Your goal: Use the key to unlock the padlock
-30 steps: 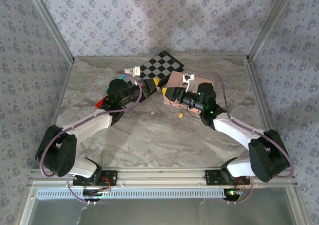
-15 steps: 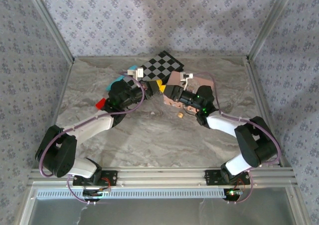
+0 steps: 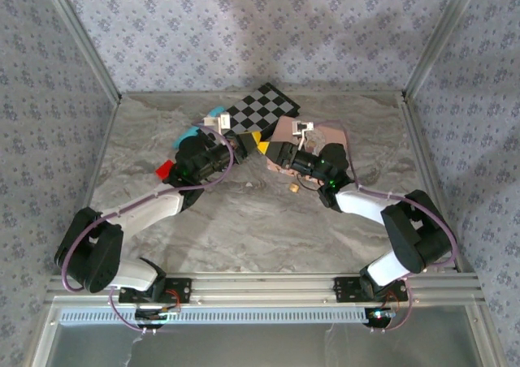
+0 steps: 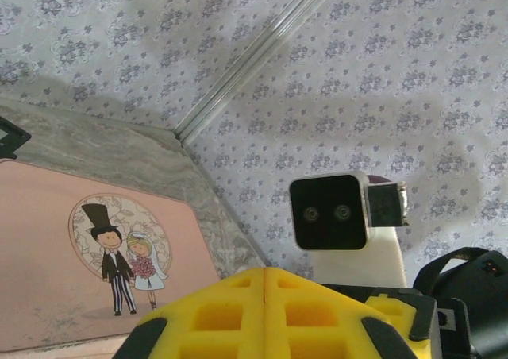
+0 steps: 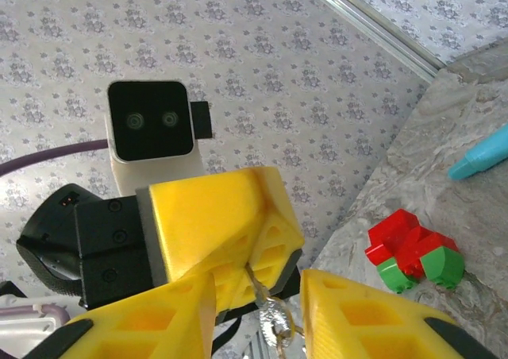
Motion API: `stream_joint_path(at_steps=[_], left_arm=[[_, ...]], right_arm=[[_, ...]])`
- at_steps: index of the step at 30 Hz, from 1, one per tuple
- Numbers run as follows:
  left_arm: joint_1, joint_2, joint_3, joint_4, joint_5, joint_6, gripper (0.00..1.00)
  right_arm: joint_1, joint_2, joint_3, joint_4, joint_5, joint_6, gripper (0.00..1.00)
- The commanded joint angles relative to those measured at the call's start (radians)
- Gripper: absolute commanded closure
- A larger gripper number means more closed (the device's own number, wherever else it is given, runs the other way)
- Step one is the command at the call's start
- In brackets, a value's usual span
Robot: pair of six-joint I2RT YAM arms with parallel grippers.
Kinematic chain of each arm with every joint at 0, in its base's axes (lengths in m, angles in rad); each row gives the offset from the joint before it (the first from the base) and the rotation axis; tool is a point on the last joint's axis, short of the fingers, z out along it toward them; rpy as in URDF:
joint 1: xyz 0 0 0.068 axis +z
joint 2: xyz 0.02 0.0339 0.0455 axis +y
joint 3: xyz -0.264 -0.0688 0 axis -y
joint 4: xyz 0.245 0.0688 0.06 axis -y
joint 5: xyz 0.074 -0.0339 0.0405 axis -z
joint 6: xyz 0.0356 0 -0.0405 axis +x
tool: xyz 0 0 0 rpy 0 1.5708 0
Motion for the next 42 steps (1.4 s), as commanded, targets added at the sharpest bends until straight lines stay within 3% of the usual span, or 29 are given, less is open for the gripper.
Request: stream_joint_path(at_steps=[1,5,15,20,22,26,27,30,31,33,37,42], left_arm=[[-0.007,-0.039,0.001,0.048,-0.02,-0.008,1.0],[-0.007,-0.041,-0.003,0.052,-0.027,-0.017,1.0],[-0.009,-0.047,-0.013,0.074,-0.048,-0.038,1.0],[-0.01,-0.047,-0.018,0.078,-0.055,-0.047,1.0],[-0.009,-0.047,-0.019,0.079,-0.056,-0.049,1.0],[-0.009,-0.052,-0.024,0.069,-0.071,-0.057,1.0],[-0.008,-0.058,-0.024,0.05,-0.082,-0.053,0.89],[0.013,-0.087,-0.02,-0.052,-0.132,-0.04,0.27],[0.031,-0.096,-0.021,-0.09,-0.145,-0.041,0.18],[0.082,-0.098,-0.023,-0.149,-0.131,-0.063,0.13],[0.165,-0.043,-0.025,-0.227,-0.005,-0.093,0.13],[0.122,0.061,0.044,-0.429,0.096,0.025,0.22]], right_arm=[[0.01,0.008,-0.008,0.055,0.002,0.007,0.7],[0.013,0.016,-0.005,0.066,0.002,0.013,0.76],[0.022,0.05,-0.002,0.113,0.006,0.042,0.74],[0.022,0.061,0.004,0.131,0.005,0.053,0.87],[0.02,0.063,0.0,0.141,0.009,0.056,1.0],[0.008,0.058,-0.023,0.158,0.027,0.045,1.0],[0.001,0.053,-0.031,0.154,0.032,0.039,1.0],[-0.027,0.037,-0.057,0.108,0.032,0.003,1.0],[-0.038,0.027,-0.068,0.075,0.035,-0.02,1.0],[-0.059,0.003,-0.09,-0.001,0.04,-0.069,1.0],[-0.109,-0.091,-0.125,-0.24,0.055,-0.201,1.0],[-0.164,-0.308,-0.088,-0.786,0.182,-0.475,1.0]])
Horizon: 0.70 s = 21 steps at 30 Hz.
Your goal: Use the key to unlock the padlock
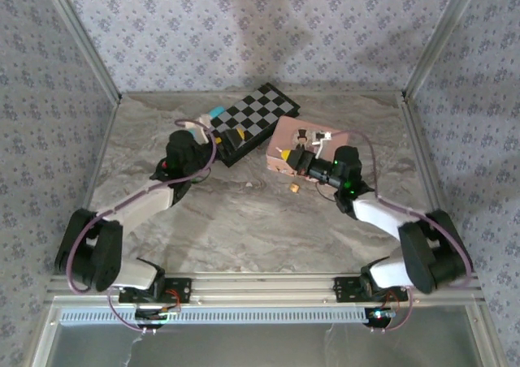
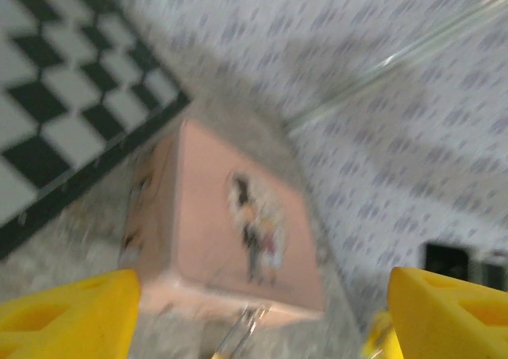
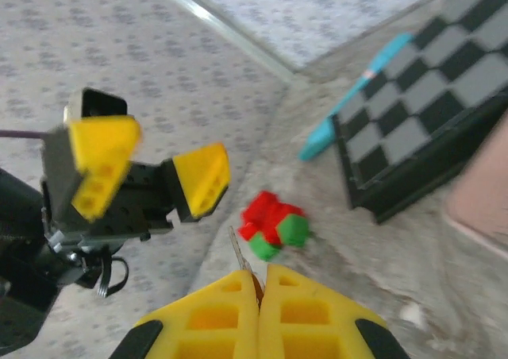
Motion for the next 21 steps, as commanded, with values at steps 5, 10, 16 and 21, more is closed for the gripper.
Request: stream_joint_path(at_steps=[5,10,16,21], left_arm=[[-0.167,0.146,0.215,-0.435,0.06,0.297,0.23],[-0.225,0.303,0.341,-0.538,0.107,0.36,0.24],[-0.292,0.482,0.496,-0.638,0.127,0.407,0.24],[-0.328,0.586,0.586,-0.672,0.122,0.429,0.25]], right_arm=[[-0.08,-0.288,0.102,-0.807,0.261,-0.386,1.0],[-0.191,-0.384,0.151,-1.035,0.3,-0.459,1.0],[-0.326,-0.452,0.176,-1.152,0.304,-0.485,1.0],[-0.365,-0.474,0.156,-1.112,0.257,-0.468,1.0]])
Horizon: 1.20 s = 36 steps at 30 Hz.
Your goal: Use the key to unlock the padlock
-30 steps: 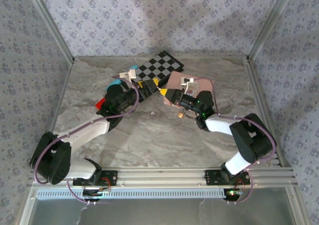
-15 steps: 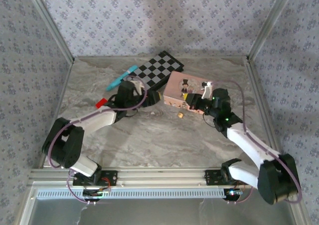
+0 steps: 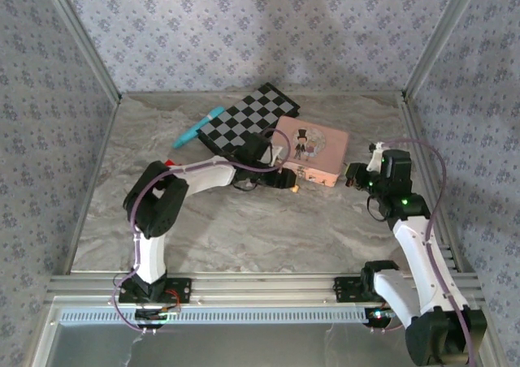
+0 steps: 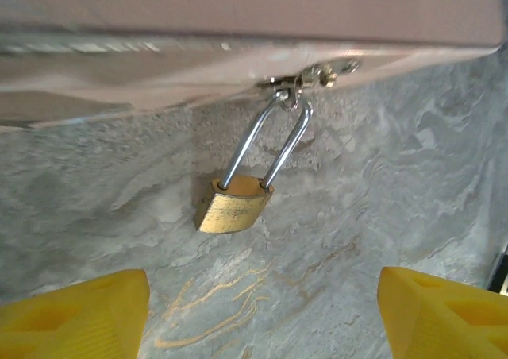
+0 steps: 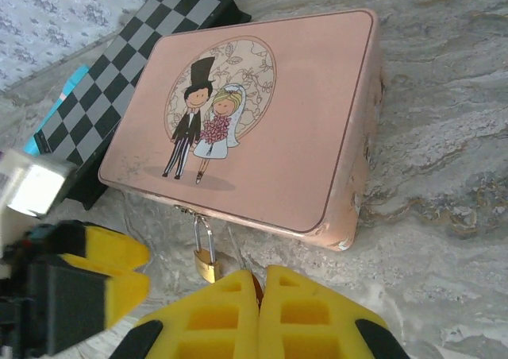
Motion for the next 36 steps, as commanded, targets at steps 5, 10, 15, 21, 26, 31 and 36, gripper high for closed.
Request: stream_joint_path(at_steps=[5,10,15,21,26,31,36], left_arm=[[-0.04,0.117,0.133,-0.057,0.002,0.054,0.28],[-0.044,0.161,0.149,-0.018,-0.053,0.041,0.34],[-0.045,0.181,0.141,0.042,-0.106,0.02,0.42],[-0.045,0.21,0.145,0.133,-0.107,-0.034,0.54],[-0.044,0.243,0.153,0.194,-0.063,-0.096,0.65],[-0.045,0.247,0.132,0.242,-0.049,-0.155,0.79],[-0.039,0.223,0.099,0.274,-0.03,-0.244,0.98]], right_arm=[[-0.015,-0.014,-0.007,0.029,-0.058,0.003,1.0],[-0.015,-0.032,-0.021,0.048,-0.069,0.02,1.0],[-0.014,-0.049,-0.043,0.078,-0.082,0.047,1.0],[-0.012,-0.047,-0.067,0.105,-0.101,0.079,1.0],[-0.013,-0.05,-0.078,0.111,-0.109,0.094,1.0],[-0.011,-0.052,-0.088,0.12,-0.109,0.109,1.0],[-0.01,-0.047,-0.127,0.15,-0.128,0.154,1.0]])
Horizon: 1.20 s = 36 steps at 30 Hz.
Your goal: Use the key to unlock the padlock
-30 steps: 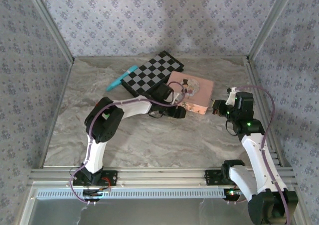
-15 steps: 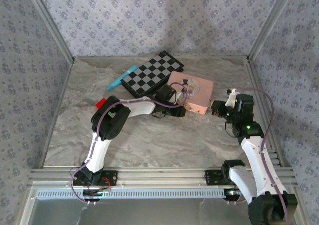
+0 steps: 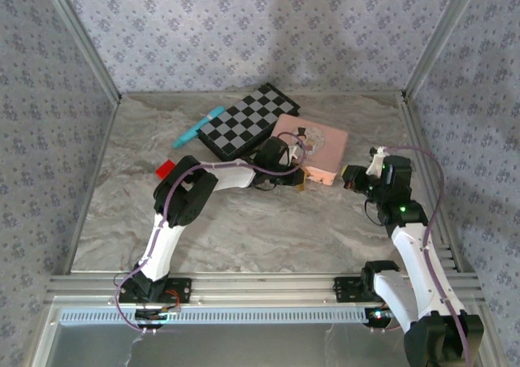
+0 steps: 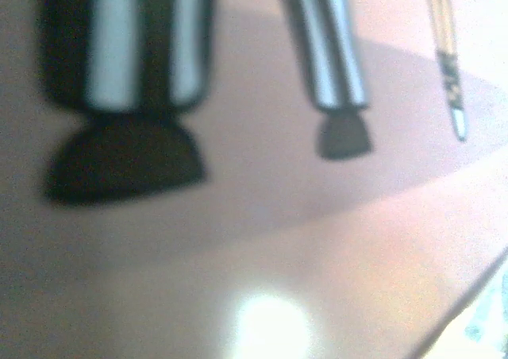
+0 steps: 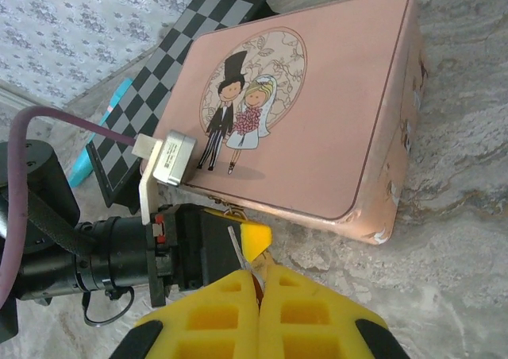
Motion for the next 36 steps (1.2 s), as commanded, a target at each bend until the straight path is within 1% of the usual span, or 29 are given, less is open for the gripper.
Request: stream_joint_path(at_steps=[1,5,9,13,18,23,26,29,36], left_arm=[[0.007,-0.008,-0.027,0.029,0.016,-0.109,1.0],[0.037,-0.046,-0.078,0.145,0.06,-0.285,1.0],[0.055,-0.058,-0.102,0.271,0.104,-0.456,1.0],[0.055,-0.068,-0.104,0.358,0.105,-0.552,1.0],[0.056,-0.075,-0.105,0.416,0.093,-0.604,1.0],[0.054,-0.075,-0.126,0.473,0.082,-0.649,1.0],[0.052,-0.078,-0.14,0.494,0.08,-0.66,1.0],[0.05,-0.082,-0.155,0.512,0.072,-0.668,1.0],[0.049,-0.083,-0.156,0.53,0.068,-0.676,1.0]], right_arm=[[0.001,-0.005,-0.034,0.033,-0.041,0.051,1.0],[0.026,0.006,-0.089,0.103,-0.109,0.114,1.0],[0.055,0.031,-0.186,0.284,-0.205,0.245,1.0],[0.077,0.086,-0.288,0.496,-0.27,0.378,1.0],[0.082,0.166,-0.369,0.694,-0.291,0.459,1.0],[0.067,0.268,-0.412,0.898,-0.308,0.497,1.0],[0.031,0.343,-0.417,0.993,-0.335,0.508,1.0],[0.0,0.432,-0.416,1.126,-0.383,0.548,1.0],[-0.008,0.616,-0.411,1.357,-0.427,0.641,1.0]])
